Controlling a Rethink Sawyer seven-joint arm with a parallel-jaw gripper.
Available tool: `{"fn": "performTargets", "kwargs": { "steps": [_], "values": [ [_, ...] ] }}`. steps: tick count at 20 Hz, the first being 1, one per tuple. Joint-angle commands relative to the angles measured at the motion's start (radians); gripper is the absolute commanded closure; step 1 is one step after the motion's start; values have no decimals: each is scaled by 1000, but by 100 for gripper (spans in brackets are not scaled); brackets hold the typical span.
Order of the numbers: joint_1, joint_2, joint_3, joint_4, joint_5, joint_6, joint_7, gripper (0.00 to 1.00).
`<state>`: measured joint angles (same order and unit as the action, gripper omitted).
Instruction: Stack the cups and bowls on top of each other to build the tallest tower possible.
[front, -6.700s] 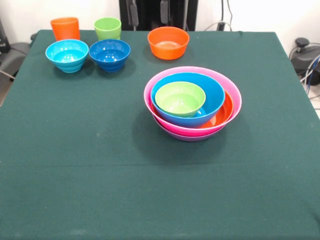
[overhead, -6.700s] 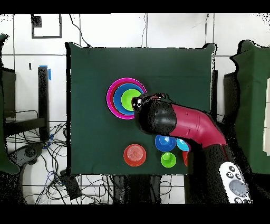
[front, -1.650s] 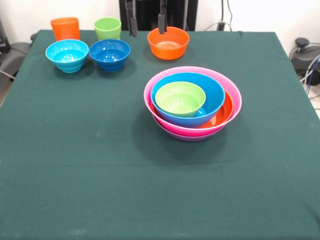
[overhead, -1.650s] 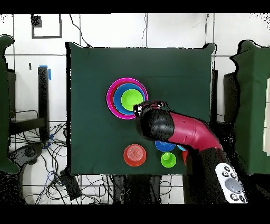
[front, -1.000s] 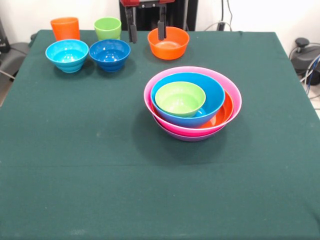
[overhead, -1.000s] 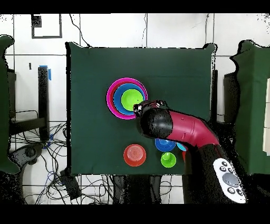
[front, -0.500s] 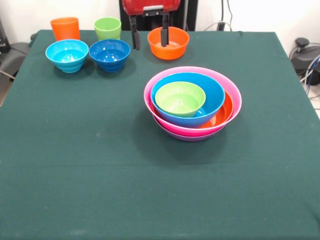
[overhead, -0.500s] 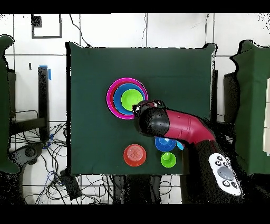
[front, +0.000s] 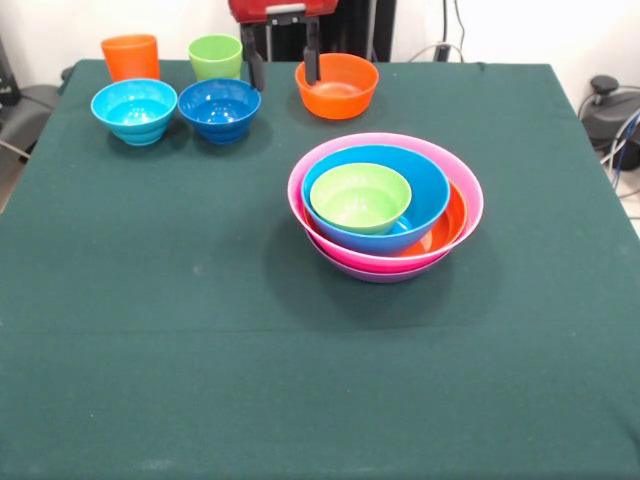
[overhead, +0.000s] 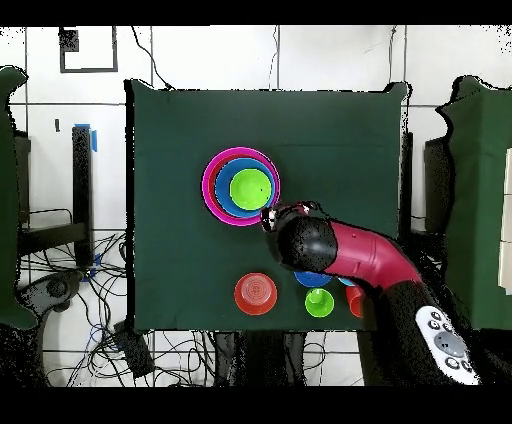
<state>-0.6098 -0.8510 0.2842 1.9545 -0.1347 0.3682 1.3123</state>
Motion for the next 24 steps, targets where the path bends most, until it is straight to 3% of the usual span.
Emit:
{"fn": "performTargets", "kwargs": {
  "steps": [1, 10, 15, 22, 24],
  "values": [
    [-30, -40, 115, 105, -36, -10, 46, 0],
    [34, -156, 54, 199, -15, -40, 158, 0],
    [69, -173, 26, 236, -11, -94, 205, 0],
    [86, -178, 12, 324, -11, -254, 282, 0],
    [84, -148, 8, 332, -23, -313, 301, 0]
  ]
}}
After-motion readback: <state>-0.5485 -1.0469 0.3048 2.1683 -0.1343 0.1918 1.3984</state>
